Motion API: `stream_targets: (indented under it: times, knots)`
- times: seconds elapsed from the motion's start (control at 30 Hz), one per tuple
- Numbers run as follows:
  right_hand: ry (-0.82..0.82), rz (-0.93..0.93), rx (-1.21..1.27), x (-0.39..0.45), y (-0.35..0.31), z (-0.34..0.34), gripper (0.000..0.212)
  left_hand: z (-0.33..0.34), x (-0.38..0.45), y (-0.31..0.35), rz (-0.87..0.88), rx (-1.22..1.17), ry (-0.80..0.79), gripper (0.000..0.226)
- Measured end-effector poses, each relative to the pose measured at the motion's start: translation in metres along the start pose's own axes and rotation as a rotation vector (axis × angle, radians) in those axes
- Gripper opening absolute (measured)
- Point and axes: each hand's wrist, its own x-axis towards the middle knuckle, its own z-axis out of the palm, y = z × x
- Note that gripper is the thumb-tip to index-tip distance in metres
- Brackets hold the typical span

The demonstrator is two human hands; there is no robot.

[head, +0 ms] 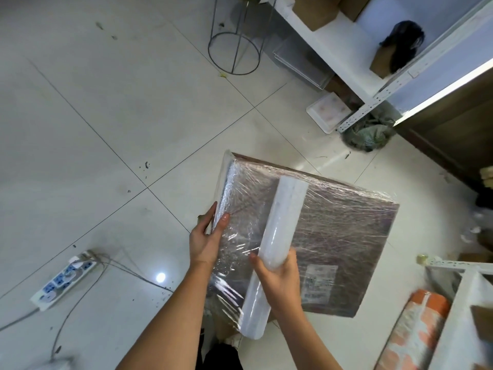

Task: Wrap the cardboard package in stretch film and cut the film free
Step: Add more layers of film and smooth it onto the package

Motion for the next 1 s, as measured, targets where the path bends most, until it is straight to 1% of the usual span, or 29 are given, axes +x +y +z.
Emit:
stream_targets:
  times: [0.03, 0.1, 0.2, 0.27, 0.3, 0.37, 0.43, 0.5, 0.6, 0.7, 0.73, 0.77, 0.8, 0.83, 0.87, 0.9, 0.93, 0.97, 1.0]
  knots:
    - [0.013, 0.016, 0.069, -0.001, 0.000, 0.000, 0.047, -0.001, -0.001, -0.001, 0.003, -0.004, -0.003, 0.074]
    - [0.025, 0.016, 0.152, -0.001, 0.002, -0.002, 0.051, -0.001, -0.002, -0.001, 0.009, -0.016, -0.013, 0.072]
    - [-0.065, -0.036, 0.140, 0.002, -0.001, -0.007, 0.055, -0.002, -0.002, 0.000, 0.003, -0.017, -0.005, 0.080]
    - [-0.076, -0.033, 0.125, 0.005, -0.005, -0.012, 0.057, 0.000, 0.000, 0.002, -0.002, -0.012, -0.010, 0.083]
    - [-0.054, -0.029, 0.116, 0.006, -0.008, -0.014, 0.059, 0.002, 0.000, 0.004, -0.005, -0.015, -0.007, 0.081]
    - [0.042, -0.026, 0.046, 0.009, -0.012, -0.016, 0.065, 0.004, 0.003, 0.008, -0.001, -0.035, 0.000, 0.075]
    - [0.162, -0.012, -0.135, 0.014, -0.011, -0.017, 0.070, 0.006, 0.004, 0.011, 0.001, -0.040, -0.004, 0.071]
    - [0.226, 0.027, -0.269, 0.019, -0.007, -0.016, 0.071, 0.005, 0.004, 0.007, -0.009, -0.037, 0.003, 0.075]
    - [0.223, 0.018, -0.296, 0.020, -0.003, -0.014, 0.062, 0.002, 0.003, 0.005, -0.008, -0.017, 0.017, 0.081]
    - [0.173, -0.021, -0.299, 0.020, 0.003, -0.016, 0.043, 0.002, 0.003, 0.005, 0.019, 0.030, -0.009, 0.078]
    - [0.155, -0.031, -0.292, 0.021, 0.003, -0.018, 0.035, 0.003, 0.002, 0.008, 0.023, 0.066, -0.021, 0.077]
    - [0.136, -0.036, -0.272, 0.021, 0.005, -0.019, 0.029, 0.004, 0.001, 0.008, 0.040, 0.151, -0.010, 0.077]
    - [0.118, -0.041, -0.248, 0.022, 0.006, -0.020, 0.027, 0.005, 0.000, 0.010, 0.107, 0.313, 0.043, 0.076]
    - [0.103, -0.046, -0.232, 0.023, 0.007, -0.021, 0.026, 0.005, -0.002, 0.013, 0.227, 0.529, 0.144, 0.073]
    - [0.093, -0.054, -0.225, 0.024, 0.008, -0.021, 0.027, 0.006, -0.005, 0.016, 0.397, 0.729, 0.271, 0.066]
    - [0.088, -0.065, -0.221, 0.025, 0.008, -0.021, 0.027, 0.009, -0.008, 0.017, 0.575, 0.860, 0.349, 0.060]
    - [0.085, -0.077, -0.220, 0.028, 0.009, -0.021, 0.028, 0.016, -0.013, 0.017, 0.714, 0.950, 0.335, 0.057]
    - [0.080, -0.085, -0.216, 0.030, 0.010, -0.021, 0.030, 0.022, -0.016, 0.012, 0.819, 1.064, 0.256, 0.058]
    - [0.077, -0.089, -0.211, 0.032, 0.010, -0.021, 0.031, 0.028, -0.017, 0.003, 0.883, 1.180, 0.154, 0.058]
